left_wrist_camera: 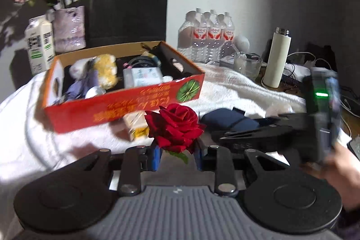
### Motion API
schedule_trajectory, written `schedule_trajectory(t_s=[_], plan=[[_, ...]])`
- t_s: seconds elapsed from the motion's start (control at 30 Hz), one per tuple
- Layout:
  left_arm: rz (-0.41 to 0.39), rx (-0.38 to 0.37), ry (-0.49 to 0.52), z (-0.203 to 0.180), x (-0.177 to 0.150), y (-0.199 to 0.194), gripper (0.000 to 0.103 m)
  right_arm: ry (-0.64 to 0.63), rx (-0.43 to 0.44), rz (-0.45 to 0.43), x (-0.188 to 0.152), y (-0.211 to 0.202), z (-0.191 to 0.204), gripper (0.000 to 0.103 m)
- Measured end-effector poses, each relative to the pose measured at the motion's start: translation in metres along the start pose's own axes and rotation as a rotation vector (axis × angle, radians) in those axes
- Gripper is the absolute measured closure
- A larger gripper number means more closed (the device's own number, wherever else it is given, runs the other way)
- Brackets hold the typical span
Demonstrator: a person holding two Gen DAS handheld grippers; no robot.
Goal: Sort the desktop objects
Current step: 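Grasp the red rose with the left tool while the right tool grasps the navy pouch, then lower the rose and navy pouch into the orange box and open both tools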
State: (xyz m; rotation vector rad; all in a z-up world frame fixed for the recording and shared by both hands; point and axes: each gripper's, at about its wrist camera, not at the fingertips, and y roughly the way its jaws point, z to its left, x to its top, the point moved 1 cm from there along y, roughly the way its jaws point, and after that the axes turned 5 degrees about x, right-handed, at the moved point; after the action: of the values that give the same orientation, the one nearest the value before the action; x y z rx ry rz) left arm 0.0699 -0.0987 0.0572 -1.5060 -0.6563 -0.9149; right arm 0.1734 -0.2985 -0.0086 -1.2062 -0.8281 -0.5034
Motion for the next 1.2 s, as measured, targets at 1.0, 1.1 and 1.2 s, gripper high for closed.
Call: schedule_trajectory(t_s=[1.0, 1.1, 1.2], plan=[[-0.114, 0.026, -0.187, 0.105, 0.024, -0.069, 0.073, 0.196, 0.322, -0.292, 0.018, -0.168, 0.025, 0.043], [-0.058, 0.064, -0.184, 0.131, 0.065, -0.016, 0.073, 0.151, 0.298, -0.271, 0.06, -0.133, 0.026, 0.043], [0.013, 0.137, -0.159, 0.152, 0.094, 0.049, 0.073, 0.152, 0.289, -0.23, 0.108, -0.08, 0.021, 0.043]])
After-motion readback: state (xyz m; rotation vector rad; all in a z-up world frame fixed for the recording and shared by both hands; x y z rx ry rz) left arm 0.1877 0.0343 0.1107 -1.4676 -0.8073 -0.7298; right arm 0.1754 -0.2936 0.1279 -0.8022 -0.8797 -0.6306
